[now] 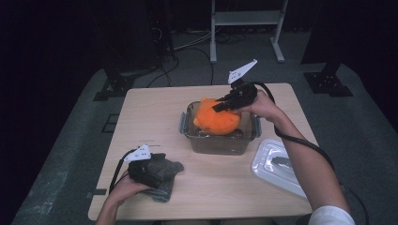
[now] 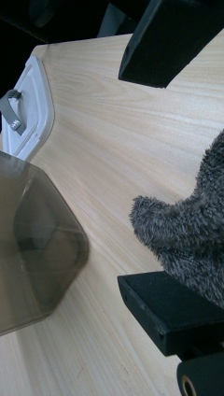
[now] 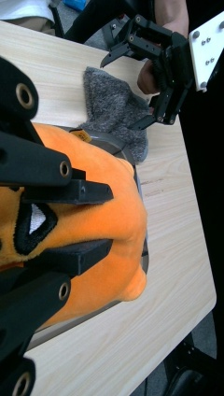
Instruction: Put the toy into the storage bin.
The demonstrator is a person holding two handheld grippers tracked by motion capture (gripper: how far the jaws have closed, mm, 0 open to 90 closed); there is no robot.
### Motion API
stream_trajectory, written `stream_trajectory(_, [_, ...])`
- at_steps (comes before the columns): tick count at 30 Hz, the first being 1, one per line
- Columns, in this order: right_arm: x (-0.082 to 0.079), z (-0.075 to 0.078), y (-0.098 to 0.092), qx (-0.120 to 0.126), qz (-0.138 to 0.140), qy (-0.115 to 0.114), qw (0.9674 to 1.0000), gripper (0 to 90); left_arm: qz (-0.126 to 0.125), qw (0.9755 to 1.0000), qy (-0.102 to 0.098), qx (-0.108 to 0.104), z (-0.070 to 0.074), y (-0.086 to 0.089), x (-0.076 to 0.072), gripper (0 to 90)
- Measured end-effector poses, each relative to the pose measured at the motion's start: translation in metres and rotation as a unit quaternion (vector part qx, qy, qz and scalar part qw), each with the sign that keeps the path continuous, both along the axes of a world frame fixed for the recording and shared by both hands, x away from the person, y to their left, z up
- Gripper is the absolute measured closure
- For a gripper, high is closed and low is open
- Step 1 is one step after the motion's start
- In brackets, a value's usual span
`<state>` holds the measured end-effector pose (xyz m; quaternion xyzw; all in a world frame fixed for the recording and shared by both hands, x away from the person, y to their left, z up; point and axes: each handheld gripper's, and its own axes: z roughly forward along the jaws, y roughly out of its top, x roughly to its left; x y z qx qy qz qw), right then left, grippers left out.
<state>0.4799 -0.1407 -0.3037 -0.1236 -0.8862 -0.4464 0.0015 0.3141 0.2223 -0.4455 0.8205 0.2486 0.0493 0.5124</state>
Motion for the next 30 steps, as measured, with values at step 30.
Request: stream_trajectory(30, [0.010, -0.032, 0.008, -0.027, -0.004, 0.018, 0.9995, 72.8, -0.001, 1.0000, 0.000, -0.002, 0.000, 0.000, 0.000, 2.9])
